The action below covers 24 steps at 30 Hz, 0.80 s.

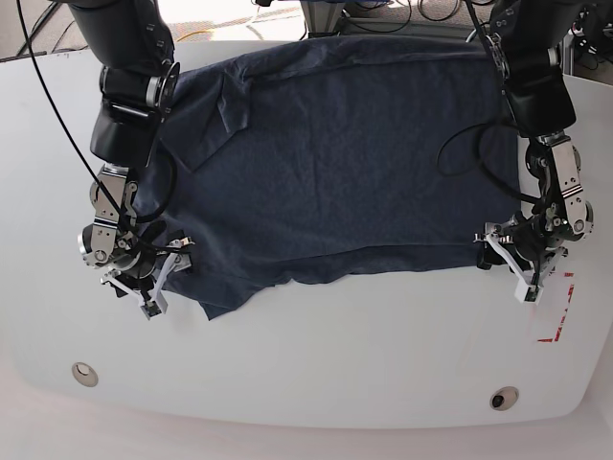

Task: Layout the t-shirt on the table in an organized manner, then fold the t-shirt properly
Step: 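Move both grippers to the shirt's hem edge and grasp it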

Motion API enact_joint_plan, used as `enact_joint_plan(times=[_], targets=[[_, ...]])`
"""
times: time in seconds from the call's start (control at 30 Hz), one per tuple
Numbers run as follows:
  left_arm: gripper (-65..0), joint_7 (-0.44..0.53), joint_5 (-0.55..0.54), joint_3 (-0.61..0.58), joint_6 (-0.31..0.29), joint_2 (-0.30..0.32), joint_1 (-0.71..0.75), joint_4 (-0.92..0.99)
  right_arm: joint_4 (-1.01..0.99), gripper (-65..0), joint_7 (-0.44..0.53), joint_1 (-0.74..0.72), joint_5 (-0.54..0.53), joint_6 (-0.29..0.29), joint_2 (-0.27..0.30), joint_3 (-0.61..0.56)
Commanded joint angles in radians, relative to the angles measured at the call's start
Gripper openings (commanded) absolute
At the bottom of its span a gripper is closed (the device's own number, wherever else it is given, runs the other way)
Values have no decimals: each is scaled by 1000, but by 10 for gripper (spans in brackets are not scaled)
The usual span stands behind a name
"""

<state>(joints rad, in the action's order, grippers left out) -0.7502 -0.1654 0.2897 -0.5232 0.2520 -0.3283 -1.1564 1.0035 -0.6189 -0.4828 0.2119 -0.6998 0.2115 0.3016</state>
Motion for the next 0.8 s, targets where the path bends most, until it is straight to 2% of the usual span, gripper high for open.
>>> enact_joint_plan(times=[0.0, 0.47, 0.67, 0.77], targets=[[-269, 50, -9, 1, -1, 16, -24, 19, -33, -174, 41, -38, -9, 2, 18, 3], [-269, 180, -9, -120, 2, 33, -41, 217, -191, -176, 167, -53, -9, 2, 47, 3], [-269, 192, -9, -123, 2, 33, -87, 295, -216, -179, 199, -49, -9, 2, 55, 5], [-269, 194, -9, -125, -1, 33, -117, 335, -217, -211, 212, -35, -9, 2, 58, 5]])
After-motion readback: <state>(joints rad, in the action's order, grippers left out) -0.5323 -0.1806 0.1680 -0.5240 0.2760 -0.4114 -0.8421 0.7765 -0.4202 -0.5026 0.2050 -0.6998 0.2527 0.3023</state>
